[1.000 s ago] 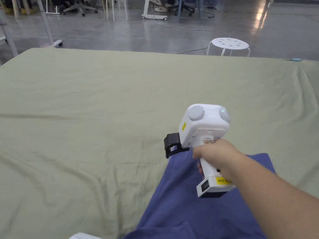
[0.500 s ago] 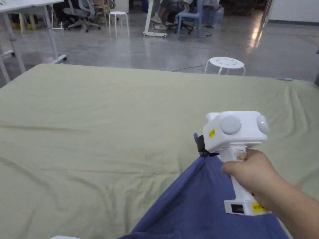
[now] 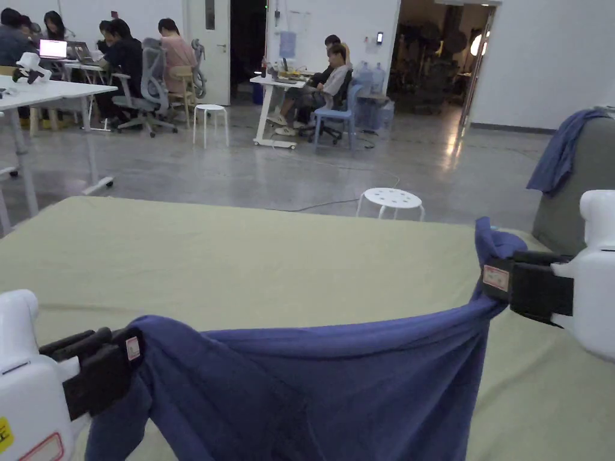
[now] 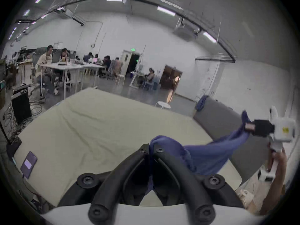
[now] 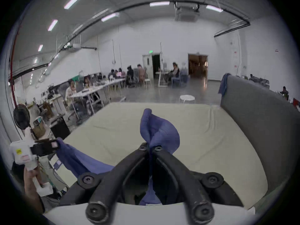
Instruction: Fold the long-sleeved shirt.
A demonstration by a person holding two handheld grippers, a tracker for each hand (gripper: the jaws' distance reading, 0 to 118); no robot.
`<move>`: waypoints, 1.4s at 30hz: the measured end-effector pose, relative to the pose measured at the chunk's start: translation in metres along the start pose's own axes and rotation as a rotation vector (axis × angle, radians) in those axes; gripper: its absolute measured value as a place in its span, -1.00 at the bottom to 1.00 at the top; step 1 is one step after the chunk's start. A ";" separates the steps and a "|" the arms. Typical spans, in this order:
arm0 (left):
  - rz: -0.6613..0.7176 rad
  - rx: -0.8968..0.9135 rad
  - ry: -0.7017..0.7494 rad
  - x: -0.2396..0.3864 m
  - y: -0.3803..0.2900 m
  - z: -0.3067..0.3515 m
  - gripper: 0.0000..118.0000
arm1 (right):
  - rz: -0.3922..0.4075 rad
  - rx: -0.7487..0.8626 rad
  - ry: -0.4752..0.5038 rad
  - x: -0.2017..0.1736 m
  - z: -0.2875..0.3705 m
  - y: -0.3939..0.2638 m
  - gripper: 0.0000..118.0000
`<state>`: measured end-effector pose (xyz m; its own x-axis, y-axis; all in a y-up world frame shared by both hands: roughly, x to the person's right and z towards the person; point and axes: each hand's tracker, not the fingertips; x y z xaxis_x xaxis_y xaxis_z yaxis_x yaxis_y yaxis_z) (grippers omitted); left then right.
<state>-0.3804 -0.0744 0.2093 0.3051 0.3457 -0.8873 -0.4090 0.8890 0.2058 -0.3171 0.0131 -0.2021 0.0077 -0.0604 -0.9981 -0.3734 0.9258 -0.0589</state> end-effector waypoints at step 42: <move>-0.358 0.236 0.003 0.040 0.314 -0.362 -1.00 | 0.010 -0.052 -0.421 0.075 -0.355 0.273 -1.00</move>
<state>-0.8079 0.1093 0.0893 0.3898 0.0029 -0.9209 -0.0701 0.9972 -0.0266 -0.7478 0.1286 -0.2879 0.3780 0.1160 -0.9185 -0.4219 0.9047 -0.0593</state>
